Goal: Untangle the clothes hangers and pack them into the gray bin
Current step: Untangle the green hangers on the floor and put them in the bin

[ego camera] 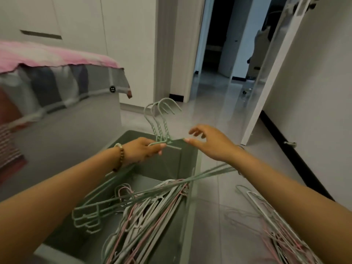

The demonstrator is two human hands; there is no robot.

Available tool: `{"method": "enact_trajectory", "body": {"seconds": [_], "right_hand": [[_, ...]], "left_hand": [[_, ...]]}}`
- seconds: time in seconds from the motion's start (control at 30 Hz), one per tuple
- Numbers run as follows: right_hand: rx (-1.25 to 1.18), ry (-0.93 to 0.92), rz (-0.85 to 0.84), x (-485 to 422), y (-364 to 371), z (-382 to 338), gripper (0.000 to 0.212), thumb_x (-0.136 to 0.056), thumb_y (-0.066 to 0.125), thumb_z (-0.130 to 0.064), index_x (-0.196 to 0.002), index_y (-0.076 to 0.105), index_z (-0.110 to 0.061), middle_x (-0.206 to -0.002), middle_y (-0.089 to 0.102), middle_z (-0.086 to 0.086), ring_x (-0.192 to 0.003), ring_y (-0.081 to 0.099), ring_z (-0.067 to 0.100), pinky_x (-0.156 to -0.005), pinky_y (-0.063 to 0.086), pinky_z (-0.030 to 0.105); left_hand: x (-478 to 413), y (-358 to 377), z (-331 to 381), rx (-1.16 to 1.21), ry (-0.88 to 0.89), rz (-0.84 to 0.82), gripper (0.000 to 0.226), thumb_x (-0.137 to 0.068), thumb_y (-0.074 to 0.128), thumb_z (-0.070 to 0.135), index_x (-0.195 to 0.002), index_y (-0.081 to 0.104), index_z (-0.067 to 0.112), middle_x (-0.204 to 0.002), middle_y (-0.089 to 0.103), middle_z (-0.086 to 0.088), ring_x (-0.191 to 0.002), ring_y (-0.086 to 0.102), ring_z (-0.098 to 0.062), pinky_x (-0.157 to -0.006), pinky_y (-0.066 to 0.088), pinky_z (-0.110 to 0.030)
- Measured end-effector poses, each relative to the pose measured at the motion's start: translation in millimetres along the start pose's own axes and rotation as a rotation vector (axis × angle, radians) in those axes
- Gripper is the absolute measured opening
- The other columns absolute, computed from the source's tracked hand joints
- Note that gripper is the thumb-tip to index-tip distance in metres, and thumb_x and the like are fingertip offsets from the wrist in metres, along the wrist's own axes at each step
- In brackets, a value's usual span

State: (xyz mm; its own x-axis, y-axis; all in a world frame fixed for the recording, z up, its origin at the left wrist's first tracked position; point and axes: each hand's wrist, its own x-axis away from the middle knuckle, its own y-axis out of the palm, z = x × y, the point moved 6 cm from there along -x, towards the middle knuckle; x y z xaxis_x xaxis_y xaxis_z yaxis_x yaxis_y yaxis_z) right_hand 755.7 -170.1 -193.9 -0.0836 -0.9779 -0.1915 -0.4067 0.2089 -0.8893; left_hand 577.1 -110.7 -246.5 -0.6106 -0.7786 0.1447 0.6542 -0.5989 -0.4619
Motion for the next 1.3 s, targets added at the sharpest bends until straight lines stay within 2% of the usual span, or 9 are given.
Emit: {"method": "enact_trajectory", "body": {"seconds": [0.13, 0.3, 0.5, 0.6, 0.7, 0.93, 1.1, 1.2, 1.3], "right_hand": [[-0.070, 0.095, 0.269, -5.8, 16.5, -6.2, 0.068, -0.084, 0.062, -0.043, -0.140, 0.034, -0.016, -0.147, 0.029, 0.007, -0.136, 0.027, 0.026, -0.111, 0.024, 0.037], [-0.772, 0.625, -0.127, 5.2, 126.9, -4.5, 0.098, -0.081, 0.063, -0.052, -0.149, 0.007, -0.007, -0.156, 0.016, 0.011, -0.138, 0.032, 0.030, -0.109, 0.037, 0.042], [-0.976, 0.898, -0.470, 25.9, 229.0, -19.2, 0.053, -0.092, 0.052, -0.042, -0.137, 0.039, -0.016, -0.142, 0.039, 0.015, -0.127, 0.046, 0.034, -0.094, 0.046, 0.045], [-1.191, 0.988, -0.454, 26.3, 256.0, -21.6, 0.015, -0.099, 0.042, -0.024, -0.105, 0.049, -0.012, -0.100, 0.057, 0.012, -0.097, 0.064, 0.027, -0.078, 0.053, 0.036], [-1.245, 0.998, -0.294, 16.4, 268.7, -13.8, 0.017, -0.098, 0.036, -0.005, -0.097, 0.053, -0.007, -0.077, 0.061, 0.010, -0.054, 0.066, 0.019, -0.042, 0.055, 0.026], [-1.215, 1.043, -0.111, 11.2, 283.0, 21.2, 0.030, -0.098, 0.030, 0.000, -0.078, 0.052, -0.005, -0.051, 0.057, 0.009, -0.031, 0.058, 0.013, -0.033, 0.050, 0.025], [-1.079, 1.062, -0.205, 11.7, 304.6, 35.1, 0.019, -0.099, 0.031, -0.006, -0.111, 0.046, -0.010, -0.076, 0.053, 0.007, -0.063, 0.054, 0.019, -0.070, 0.051, 0.035], [-0.837, 1.001, -0.237, 7.1, 309.4, 45.4, 0.031, -0.097, 0.037, -0.010, -0.124, 0.048, 0.001, -0.102, 0.058, 0.015, -0.091, 0.057, 0.030, -0.084, 0.045, 0.033], [-0.753, 0.917, -0.151, 1.5, 307.0, 45.7, 0.038, -0.096, 0.042, -0.012, -0.130, 0.048, 0.005, -0.116, 0.060, 0.016, -0.103, 0.058, 0.029, -0.087, 0.046, 0.031]], "left_hand": [[7.4, -22.0, -37.9, 0.404, -0.138, 0.075, 0.037, -0.101, 0.033, 0.028, -0.067, 0.040, 0.015, -0.041, 0.033, 0.008, -0.027, 0.024, -0.001, -0.029, 0.019, -0.011], [23.1, -48.3, -108.4, 0.662, -0.344, 0.100, 0.037, -0.102, 0.027, 0.023, -0.068, 0.037, 0.013, -0.035, 0.033, 0.006, -0.024, 0.024, -0.001, -0.024, 0.020, -0.011], [32.2, -21.9, -168.9, 1.036, -0.593, 0.001, 0.037, -0.101, 0.030, 0.022, -0.068, 0.040, 0.011, -0.035, 0.036, 0.004, -0.020, 0.029, -0.003, -0.021, 0.022, -0.011], [21.6, -8.8, -177.4, 1.116, -0.591, 0.007, 0.038, -0.101, 0.028, 0.022, -0.065, 0.038, 0.012, -0.033, 0.035, 0.005, -0.019, 0.028, -0.002, -0.022, 0.018, -0.008], [5.5, 1.8, -179.5, 1.064, -0.594, 0.007, 0.038, -0.102, 0.027, 0.021, -0.067, 0.039, 0.010, -0.031, 0.034, 0.005, -0.019, 0.027, -0.002, -0.023, 0.017, -0.008], [-39.0, 18.4, -194.4, 0.515, -0.479, 0.029, 0.040, -0.101, 0.028, 0.034, -0.089, 0.055, 0.007, -0.057, 0.031, 0.002, -0.032, 0.030, -0.004, -0.030, 0.024, -0.013], [-38.8, 17.6, -237.2, 0.183, -0.474, 0.178, 0.047, -0.098, 0.037, 0.035, -0.117, 0.057, -0.004, -0.100, 0.064, -0.018, -0.072, 0.061, -0.026, -0.070, 0.052, -0.035], [-29.6, 12.7, -265.1, -0.047, -0.543, 0.153, 0.050, -0.098, 0.036, 0.037, -0.128, 0.052, 0.000, -0.133, 0.055, -0.018, -0.119, 0.054, -0.032, -0.103, 0.042, -0.037], [-26.7, -2.9, -266.0, -0.020, -0.541, 0.287, 0.044, -0.098, 0.034, 0.037, -0.107, 0.061, 0.002, -0.113, 0.061, -0.020, -0.094, 0.060, -0.027, -0.091, 0.045, -0.036]]}}
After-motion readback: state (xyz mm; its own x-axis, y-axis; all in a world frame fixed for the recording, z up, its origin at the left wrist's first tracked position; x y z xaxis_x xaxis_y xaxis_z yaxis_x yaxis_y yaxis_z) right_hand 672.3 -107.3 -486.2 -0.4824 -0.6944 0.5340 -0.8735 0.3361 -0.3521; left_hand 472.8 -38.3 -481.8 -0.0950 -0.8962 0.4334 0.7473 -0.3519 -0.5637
